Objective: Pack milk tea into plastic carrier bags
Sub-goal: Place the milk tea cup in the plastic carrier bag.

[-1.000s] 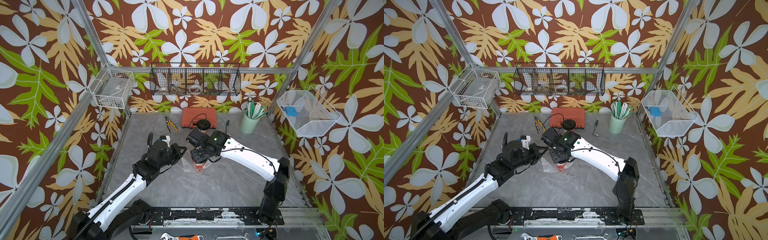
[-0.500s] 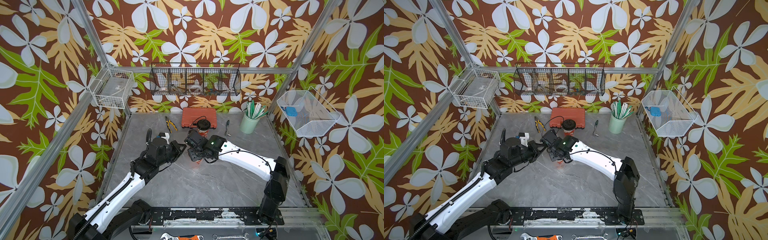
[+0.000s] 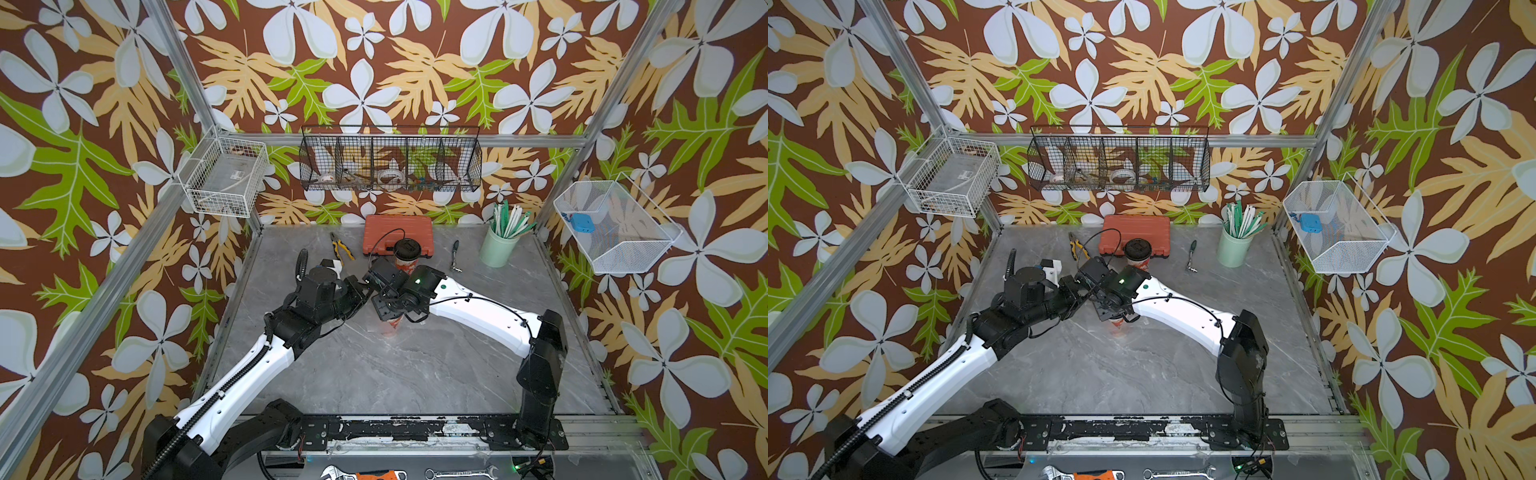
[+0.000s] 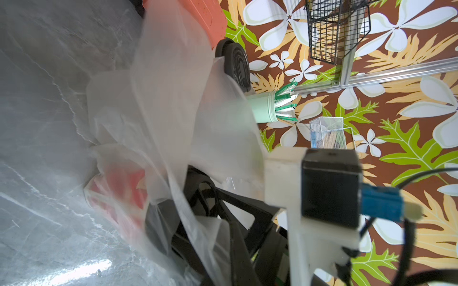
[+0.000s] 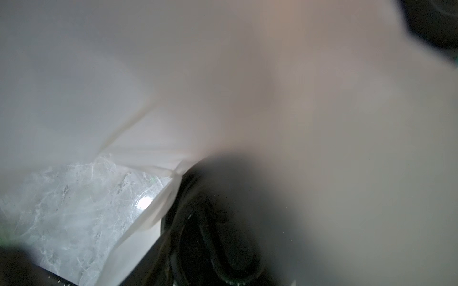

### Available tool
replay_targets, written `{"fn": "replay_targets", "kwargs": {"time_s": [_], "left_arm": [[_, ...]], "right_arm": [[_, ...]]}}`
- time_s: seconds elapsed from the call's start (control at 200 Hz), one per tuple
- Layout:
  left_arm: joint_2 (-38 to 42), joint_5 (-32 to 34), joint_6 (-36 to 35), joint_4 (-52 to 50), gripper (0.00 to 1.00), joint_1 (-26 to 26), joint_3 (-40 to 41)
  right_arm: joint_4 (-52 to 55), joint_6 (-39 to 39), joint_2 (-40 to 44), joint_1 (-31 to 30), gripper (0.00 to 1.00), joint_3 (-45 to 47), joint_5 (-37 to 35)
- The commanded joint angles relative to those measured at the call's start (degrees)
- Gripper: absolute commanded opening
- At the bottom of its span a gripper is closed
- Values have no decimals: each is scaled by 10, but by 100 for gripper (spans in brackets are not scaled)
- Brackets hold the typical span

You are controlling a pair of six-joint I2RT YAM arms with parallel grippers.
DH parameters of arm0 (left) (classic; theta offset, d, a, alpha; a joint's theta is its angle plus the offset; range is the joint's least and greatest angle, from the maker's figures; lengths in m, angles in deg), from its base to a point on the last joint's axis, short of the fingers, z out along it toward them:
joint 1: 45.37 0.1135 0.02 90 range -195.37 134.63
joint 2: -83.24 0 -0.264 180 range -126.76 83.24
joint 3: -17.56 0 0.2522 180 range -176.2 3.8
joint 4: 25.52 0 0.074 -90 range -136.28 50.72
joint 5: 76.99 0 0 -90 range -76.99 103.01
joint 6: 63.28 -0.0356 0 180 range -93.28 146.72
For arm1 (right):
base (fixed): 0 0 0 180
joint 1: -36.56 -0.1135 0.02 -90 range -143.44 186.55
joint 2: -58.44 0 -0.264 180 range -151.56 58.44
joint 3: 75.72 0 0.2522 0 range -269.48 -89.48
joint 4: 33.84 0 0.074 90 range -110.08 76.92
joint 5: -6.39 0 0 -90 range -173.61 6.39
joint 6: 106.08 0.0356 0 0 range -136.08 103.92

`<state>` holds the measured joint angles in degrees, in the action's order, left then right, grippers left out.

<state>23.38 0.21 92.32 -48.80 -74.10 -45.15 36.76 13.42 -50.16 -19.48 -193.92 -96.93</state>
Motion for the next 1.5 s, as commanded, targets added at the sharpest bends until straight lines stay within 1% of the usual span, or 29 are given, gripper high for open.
{"fn": "replay_targets", "kwargs": {"time_s": [0.0, 0.05, 0.105, 0.155, 0.24, 0.285, 0.415, 0.485, 0.576, 0.666, 0.791, 0.886, 0.981, 1.036, 1.066, 1.191, 1.261, 1.361, 1.496], "left_arm": [[-1, -10, -19, 27, 2, 8, 10], [2, -5, -27, 20, 12, 10, 8], [5, 2, -39, 5, 26, 13, 0], [8, 10, -52, -12, 37, 16, -9], [12, 24, -76, -45, 50, 25, -28], [13, 28, -89, -59, 54, 31, -38], [9, 43, -123, -105, 62, 50, -70], [-5, 31, -140, -113, 62, 52, -84], [-25, -9, -154, -105, 62, 52, -92], [-40, -38, -168, -102, 62, 50, -98], [-57, -47, -188, -106, 63, 42, -120], [-76, -41, -197, -120, 55, 34, -134], [-88, -38, -198, -123, 45, 30, -133], [-92, -23, -202, -141, 43, 28, -139], [-93, -3, -207, -157, 44, 26, -146], [-78, 68, -217, -196, 55, 26, -160], [-82, 90, -223, -213, 60, 27, -168], [-95, 78, -229, -216, 63, 27, -160], [-108, 19, -222, -175, 64, 33, -127]], "right_arm": [[63, -8, -2, 0, 59, -12, 16], [62, -12, 0, 1, 56, -9, 25], [71, -17, 0, 1, 55, -5, 34], [80, -20, 3, 1, 55, 2, 36], [84, -21, 20, 1, 55, 17, 35], [86, -20, 29, 1, 55, 25, 41], [89, -7, 62, -3, 54, 49, 54], [77, 5, 83, -4, 55, 74, 70], [69, 22, 103, -7, 55, 92, 82], [57, 35, 119, -7, 58, 106, 83], [49, 41, 122, -7, 61, 110, 81], [46, 43, 121, -7, 63, 110, 81], [41, 46, 123, -7, 63, 113, 82], [39, 47, 125, -7, 63, 117, 81], [39, 48, 124, -7, 63, 119, 82], [37, 48, 125, -7, 62, 127, 83], [39, 47, 125, -7, 62, 128, 82], [37, 47, 126, -7, 62, 129, 81], [39, 47, 124, -7, 62, 129, 82]]}}
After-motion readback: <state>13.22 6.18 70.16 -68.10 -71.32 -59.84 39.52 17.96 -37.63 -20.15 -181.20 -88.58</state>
